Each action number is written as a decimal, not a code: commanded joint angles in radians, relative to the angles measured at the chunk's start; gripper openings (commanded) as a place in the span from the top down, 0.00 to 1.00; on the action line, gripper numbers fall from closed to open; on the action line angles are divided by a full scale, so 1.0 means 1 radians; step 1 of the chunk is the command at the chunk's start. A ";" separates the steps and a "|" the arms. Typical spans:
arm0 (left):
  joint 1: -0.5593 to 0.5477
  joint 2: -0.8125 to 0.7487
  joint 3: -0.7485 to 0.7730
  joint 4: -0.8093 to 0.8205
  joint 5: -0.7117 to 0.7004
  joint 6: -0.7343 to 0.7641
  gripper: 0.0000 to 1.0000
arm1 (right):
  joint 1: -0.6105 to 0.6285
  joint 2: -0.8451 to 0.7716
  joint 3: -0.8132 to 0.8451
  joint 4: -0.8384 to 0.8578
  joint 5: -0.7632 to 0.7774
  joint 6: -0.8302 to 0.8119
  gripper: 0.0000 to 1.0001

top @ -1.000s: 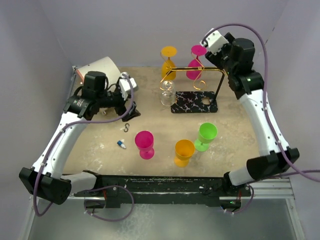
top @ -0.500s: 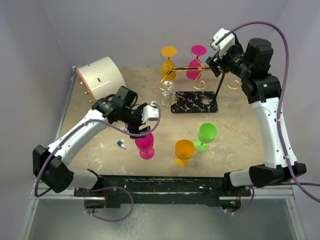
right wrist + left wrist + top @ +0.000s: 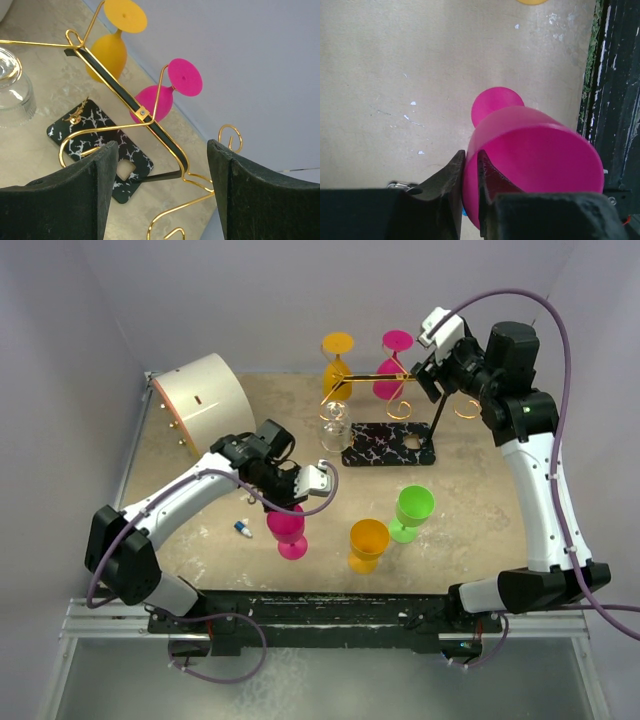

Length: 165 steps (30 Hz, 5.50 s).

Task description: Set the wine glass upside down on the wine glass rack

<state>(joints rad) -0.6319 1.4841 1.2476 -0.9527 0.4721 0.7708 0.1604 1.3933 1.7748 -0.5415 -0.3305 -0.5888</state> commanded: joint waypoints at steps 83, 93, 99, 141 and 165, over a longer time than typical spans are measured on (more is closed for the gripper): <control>0.078 0.240 1.107 0.360 -0.134 -0.705 1.00 | -0.047 0.107 -0.067 0.482 -0.484 1.093 0.47; 0.066 0.207 1.102 0.331 -0.311 -0.636 1.00 | -0.053 0.089 0.038 0.308 -0.275 0.919 0.48; 0.062 0.213 1.101 0.338 -0.259 -0.661 1.00 | -0.050 0.099 -0.015 0.422 -0.424 1.005 0.49; 0.063 0.162 1.024 0.333 -0.215 -0.644 0.56 | -0.045 0.115 -0.015 0.408 -0.264 0.971 1.00; 0.137 0.017 0.921 0.266 -0.399 -0.538 0.01 | -0.084 0.079 0.342 0.162 0.804 0.119 1.00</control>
<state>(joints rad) -0.5072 1.5272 2.1731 -0.6910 0.0940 0.2070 0.0765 1.4593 2.0918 -0.4133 0.1841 -0.2440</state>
